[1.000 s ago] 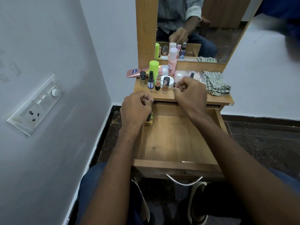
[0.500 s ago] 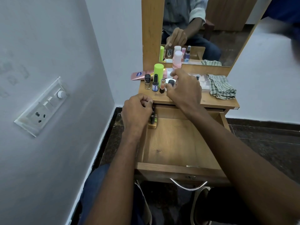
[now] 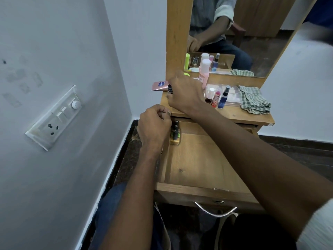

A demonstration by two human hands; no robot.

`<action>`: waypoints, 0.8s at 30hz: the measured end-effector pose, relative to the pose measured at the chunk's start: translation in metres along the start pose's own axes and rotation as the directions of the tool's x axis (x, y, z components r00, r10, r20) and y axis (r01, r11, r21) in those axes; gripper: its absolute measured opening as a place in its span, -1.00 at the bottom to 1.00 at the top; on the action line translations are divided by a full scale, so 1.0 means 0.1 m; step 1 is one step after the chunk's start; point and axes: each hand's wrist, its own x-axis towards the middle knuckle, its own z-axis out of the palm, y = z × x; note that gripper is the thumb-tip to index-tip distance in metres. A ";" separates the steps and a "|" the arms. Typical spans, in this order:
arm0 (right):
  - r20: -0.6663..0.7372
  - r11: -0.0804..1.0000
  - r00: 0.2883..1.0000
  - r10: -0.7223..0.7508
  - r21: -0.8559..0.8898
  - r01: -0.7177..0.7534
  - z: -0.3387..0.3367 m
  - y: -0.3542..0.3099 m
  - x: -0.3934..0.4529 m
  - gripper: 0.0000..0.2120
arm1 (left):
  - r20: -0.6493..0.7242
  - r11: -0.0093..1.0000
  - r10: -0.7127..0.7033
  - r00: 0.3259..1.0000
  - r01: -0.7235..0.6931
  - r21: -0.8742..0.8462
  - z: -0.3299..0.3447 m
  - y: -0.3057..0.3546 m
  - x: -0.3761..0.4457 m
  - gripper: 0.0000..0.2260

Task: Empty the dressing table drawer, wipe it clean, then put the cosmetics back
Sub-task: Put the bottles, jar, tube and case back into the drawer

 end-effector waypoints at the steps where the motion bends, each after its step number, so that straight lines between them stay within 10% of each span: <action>1: 0.004 1.000 1.000 0.005 -0.009 -0.005 0.03 0.00 0.00 -0.69 | -0.001 1.000 -0.006 1.000 0.006 -0.001 0.00 0.00 0.00 -0.90; 14: -0.037 0.948 0.992 0.120 0.300 -0.103 -0.40 0.02 -0.26 -0.87 | 0.002 0.998 -0.063 0.998 0.063 -0.003 0.00 -0.06 -0.01 -0.91; 24: 0.471 0.844 0.863 0.180 0.377 -0.382 -0.12 0.26 -1.21 -0.79 | 0.130 0.997 -0.072 0.989 0.067 0.044 0.07 -0.05 -0.05 -0.87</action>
